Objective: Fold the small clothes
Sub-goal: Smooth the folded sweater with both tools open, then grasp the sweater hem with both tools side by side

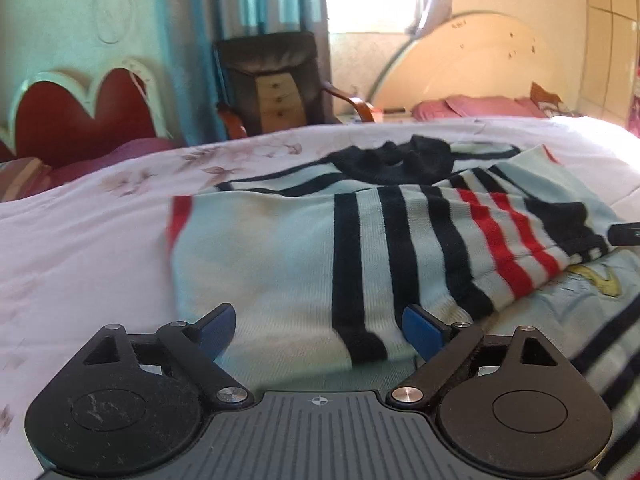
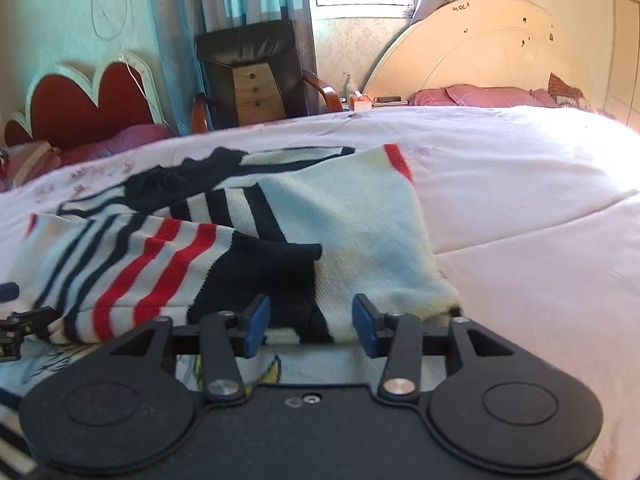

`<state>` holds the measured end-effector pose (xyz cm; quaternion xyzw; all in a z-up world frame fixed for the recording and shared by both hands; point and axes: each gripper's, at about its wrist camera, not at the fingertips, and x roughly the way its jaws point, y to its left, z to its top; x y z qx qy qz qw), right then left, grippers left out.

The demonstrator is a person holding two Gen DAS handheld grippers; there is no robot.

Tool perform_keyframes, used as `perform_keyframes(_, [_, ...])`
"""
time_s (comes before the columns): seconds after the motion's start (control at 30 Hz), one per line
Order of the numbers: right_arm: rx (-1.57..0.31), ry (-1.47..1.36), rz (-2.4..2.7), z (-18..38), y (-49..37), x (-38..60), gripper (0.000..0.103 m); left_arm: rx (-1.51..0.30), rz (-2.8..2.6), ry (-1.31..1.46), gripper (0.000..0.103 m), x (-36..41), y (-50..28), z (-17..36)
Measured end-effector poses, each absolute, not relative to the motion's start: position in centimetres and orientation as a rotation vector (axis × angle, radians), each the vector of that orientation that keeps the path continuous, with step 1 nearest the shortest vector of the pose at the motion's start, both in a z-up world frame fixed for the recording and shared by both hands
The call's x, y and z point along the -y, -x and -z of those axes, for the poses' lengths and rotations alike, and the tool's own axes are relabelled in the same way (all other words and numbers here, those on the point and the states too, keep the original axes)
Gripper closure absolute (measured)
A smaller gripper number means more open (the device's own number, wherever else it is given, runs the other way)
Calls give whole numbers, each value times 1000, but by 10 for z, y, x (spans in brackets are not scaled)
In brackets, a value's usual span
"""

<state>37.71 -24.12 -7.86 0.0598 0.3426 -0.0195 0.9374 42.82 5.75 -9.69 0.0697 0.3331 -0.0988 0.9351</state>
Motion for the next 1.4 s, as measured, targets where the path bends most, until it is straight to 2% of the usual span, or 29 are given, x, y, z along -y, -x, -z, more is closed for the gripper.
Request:
perform_keyframes(0.27, [-704,-165,-47,62,-260,302,54,-700,96,-124,13,-80,-292,92])
perform_keyframes(0.6, [-784,-239,-120,76,-132,336,54,-758,-18,-28,13,-100,-159,92])
perform_keyframes(0.83, [-842,-303,-171,91,-96,338,54,-819,17,53,13,-95,-130,102])
perform_keyframes(1.13, [-875,-648,-226,107,-115,367,52,-852,227,472,14,-128,-153,119])
perform_keyframes(1.3, [-907,-688,-305,116,-128,357,53,-862,309,400,15,-109,-152,122])
perform_keyframes(1.37, [-914,-693,-326,118,-132,353,54,-854,312,420,17,-109,-150,122])
perform_keyframes(1.4, [-913,-700,-333,118,-132,351,57,-849,310,447,26,-113,-150,122])
